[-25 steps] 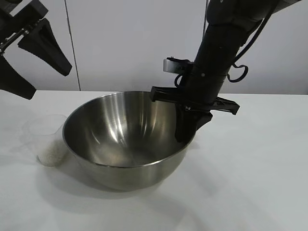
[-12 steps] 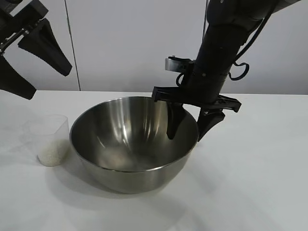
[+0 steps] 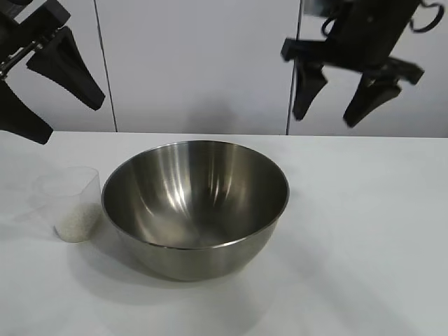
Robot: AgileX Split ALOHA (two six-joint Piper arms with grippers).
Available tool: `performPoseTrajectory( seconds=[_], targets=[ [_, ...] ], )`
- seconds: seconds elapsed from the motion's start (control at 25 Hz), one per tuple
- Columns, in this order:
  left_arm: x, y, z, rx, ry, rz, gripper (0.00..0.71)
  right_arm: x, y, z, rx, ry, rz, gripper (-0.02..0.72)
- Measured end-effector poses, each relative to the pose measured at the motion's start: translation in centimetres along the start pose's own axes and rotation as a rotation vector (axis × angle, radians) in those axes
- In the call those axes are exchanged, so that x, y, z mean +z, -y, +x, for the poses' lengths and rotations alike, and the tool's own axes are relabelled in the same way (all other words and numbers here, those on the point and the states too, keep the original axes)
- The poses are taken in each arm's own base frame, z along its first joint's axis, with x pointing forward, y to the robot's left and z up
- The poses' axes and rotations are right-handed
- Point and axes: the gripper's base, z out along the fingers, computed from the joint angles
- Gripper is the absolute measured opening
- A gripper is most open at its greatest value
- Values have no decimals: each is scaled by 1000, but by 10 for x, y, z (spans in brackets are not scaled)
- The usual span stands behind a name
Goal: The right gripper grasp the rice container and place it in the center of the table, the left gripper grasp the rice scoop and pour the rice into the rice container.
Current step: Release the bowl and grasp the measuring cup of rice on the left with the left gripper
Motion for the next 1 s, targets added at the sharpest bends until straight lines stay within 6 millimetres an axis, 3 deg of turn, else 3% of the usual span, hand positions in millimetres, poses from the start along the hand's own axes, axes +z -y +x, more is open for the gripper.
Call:
performPoseTrajectory(
  seconds=[0.2,0.36,0.44,0.56,0.68,0.76,0.88,1.0],
  targets=[
    [0,0,0,0,1,0,582,-85,54,13,1,126,177,506],
    [0,0,0,0,1,0,582,-160,92,42,61,243,376,506],
    [0,0,0,0,1,0,582,-200,98,61,104,331,442,506],
    [0,0,0,0,1,0,582,-257,82,97,126,494,492,506],
    [0,0,0,0,1,0,582,-307,42,141,60,683,444,506],
    [0,0,0,0,1,0,582,-329,17,174,-13,786,388,506],
    [0,0,0,0,1,0,582,-349,-6,234,-84,903,333,506],
    [0,0,0,0,1,0,582,-346,-14,290,-108,976,318,505]
  ],
)
